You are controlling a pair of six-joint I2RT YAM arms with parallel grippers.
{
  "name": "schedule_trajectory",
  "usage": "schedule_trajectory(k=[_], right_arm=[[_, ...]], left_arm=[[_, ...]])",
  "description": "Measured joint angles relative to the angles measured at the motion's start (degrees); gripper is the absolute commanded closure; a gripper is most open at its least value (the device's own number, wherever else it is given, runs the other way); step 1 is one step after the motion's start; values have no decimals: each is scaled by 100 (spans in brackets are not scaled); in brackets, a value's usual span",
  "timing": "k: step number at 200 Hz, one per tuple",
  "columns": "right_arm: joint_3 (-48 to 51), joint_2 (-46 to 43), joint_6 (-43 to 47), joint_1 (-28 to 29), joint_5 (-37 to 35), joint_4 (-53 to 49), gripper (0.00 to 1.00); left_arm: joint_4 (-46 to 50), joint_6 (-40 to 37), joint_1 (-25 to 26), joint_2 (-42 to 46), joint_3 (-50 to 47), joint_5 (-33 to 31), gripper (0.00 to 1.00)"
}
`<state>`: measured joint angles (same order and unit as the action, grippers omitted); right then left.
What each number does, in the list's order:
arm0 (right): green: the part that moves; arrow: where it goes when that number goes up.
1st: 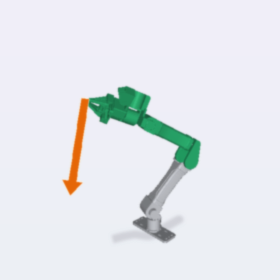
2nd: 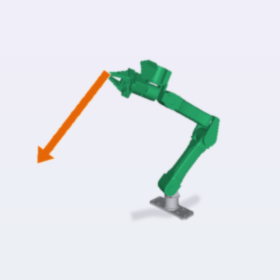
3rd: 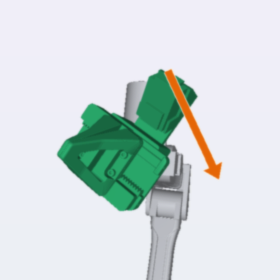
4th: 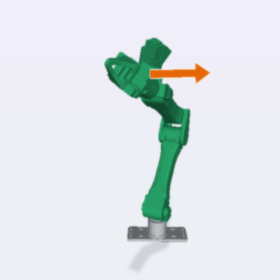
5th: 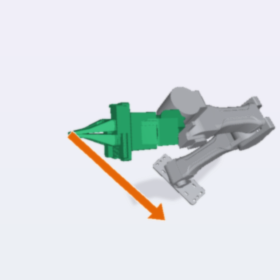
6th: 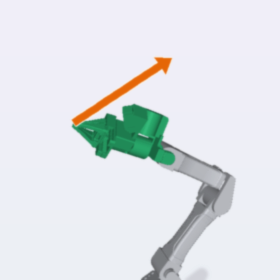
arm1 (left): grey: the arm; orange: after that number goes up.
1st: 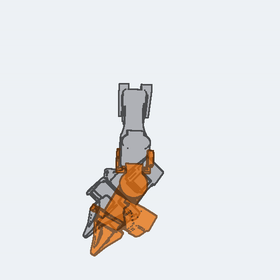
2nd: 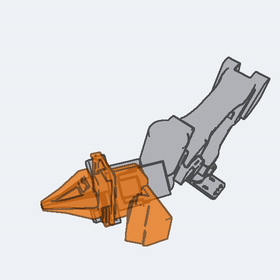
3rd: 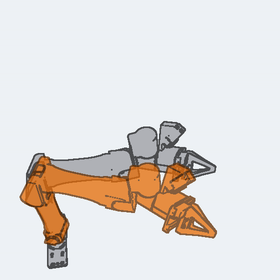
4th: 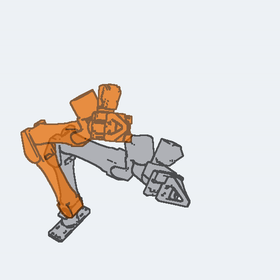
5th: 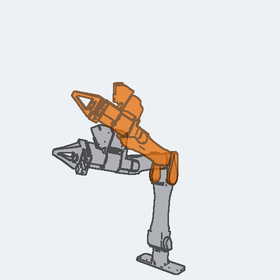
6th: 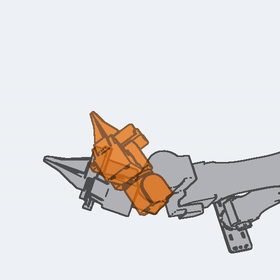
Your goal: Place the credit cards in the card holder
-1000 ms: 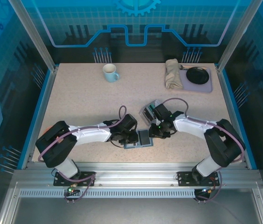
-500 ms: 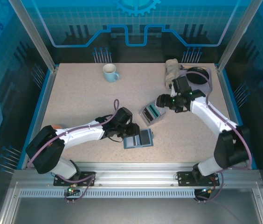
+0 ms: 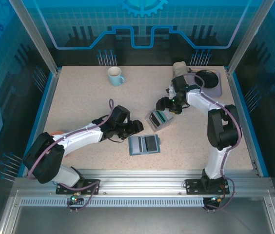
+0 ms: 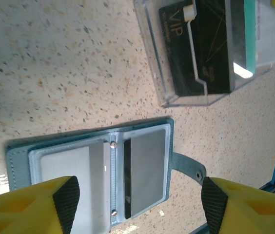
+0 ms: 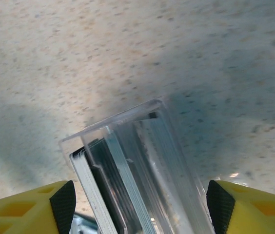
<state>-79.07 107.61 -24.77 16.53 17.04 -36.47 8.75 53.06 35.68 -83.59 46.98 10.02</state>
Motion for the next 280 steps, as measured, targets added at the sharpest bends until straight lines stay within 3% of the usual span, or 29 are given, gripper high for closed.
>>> schedule_trajectory(k=[57, 92, 139, 227, 280], right_arm=[[520, -619, -46, 343, 232, -15, 30], [509, -975, 4, 452, -723, -337, 38], [328, -1425, 144, 1115, -1687, -592, 47], [140, -1067, 247, 1845, -2448, -728, 62], [-101, -487, 280, 2017, -2848, -831, 64]], left_arm=[[-68, 103, -348, -629, 256, 232, 34], [-74, 103, -431, -1211, 754, 319, 37], [-118, 103, -448, -1773, 1294, 426, 44], [-160, 133, -483, -2234, 1471, 490, 63], [-264, 168, -483, -2256, 1469, 549, 69]])
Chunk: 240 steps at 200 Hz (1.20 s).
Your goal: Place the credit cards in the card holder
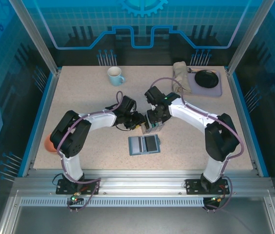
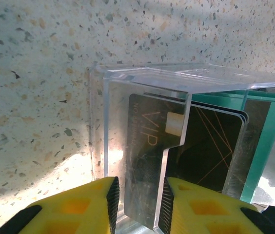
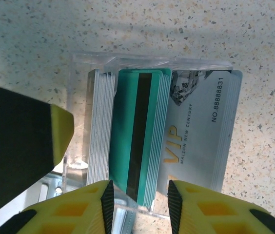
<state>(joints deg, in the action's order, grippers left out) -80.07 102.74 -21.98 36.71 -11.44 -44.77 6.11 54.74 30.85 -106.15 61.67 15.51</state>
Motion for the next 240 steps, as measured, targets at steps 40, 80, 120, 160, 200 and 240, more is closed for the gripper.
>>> schedule_trajectory(k=[40, 80, 120, 160, 200, 240], right_arm=[[-138, 315, 0, 61, -208, -44, 62], [-199, 640, 4, 129, -446, -90, 62], [-348, 798, 20, 302, -870, -170, 62], [-400, 831, 20, 437, -1390, -267, 60], [-404, 828, 24, 457, -1517, -275, 66], [-404, 828, 42, 466, -1517, -275, 66]], left_arm=[[-59, 44, 0, -31, -7, 2, 69], [-144, 50, 0, -37, -48, 22, 69], [-195, 83, 0, -37, -107, 42, 69], [-195, 81, 0, -37, -107, 42, 69], [-251, 83, 0, -35, -146, 44, 69], [-264, 83, 0, -35, -151, 46, 69]])
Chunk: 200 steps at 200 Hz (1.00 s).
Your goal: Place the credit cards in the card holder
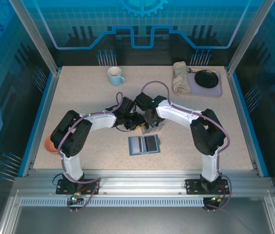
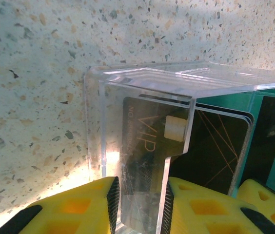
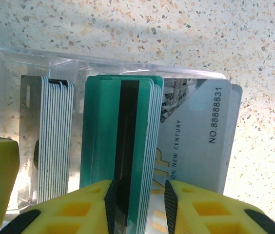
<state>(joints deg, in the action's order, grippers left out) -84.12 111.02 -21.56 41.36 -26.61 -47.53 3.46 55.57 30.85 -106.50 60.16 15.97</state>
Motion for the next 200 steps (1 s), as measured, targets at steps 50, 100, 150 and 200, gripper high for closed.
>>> schedule_trajectory(k=[50, 100, 150, 200], right_arm=[[-39, 0, 2, 24, -90, -61, 66], [-76, 0, 13, 35, -146, -107, 67], [-105, -2, 46, 42, -146, -144, 72], [-109, -11, 48, 72, -179, -160, 74]], left_arm=[[-13, 2, -4, 0, 0, 7, 69], [-15, 2, -7, 0, 0, 22, 69], [-15, 2, -7, 0, 0, 44, 69], [-15, 2, -7, 0, 0, 48, 69]])
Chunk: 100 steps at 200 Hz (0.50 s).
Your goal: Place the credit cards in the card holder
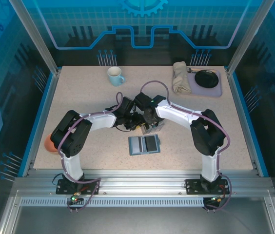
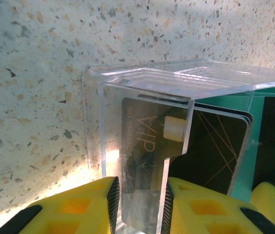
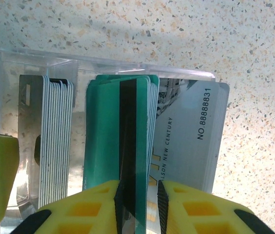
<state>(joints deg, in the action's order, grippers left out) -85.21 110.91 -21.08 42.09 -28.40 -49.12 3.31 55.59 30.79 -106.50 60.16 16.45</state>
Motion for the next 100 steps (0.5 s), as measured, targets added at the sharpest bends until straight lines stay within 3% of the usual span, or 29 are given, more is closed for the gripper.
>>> schedule_trajectory(k=[100], right_arm=[[-74, -44, 20, 26, -122, -96, 83]], left_arm=[[-2, 0, 0, 0, 0, -2, 69]])
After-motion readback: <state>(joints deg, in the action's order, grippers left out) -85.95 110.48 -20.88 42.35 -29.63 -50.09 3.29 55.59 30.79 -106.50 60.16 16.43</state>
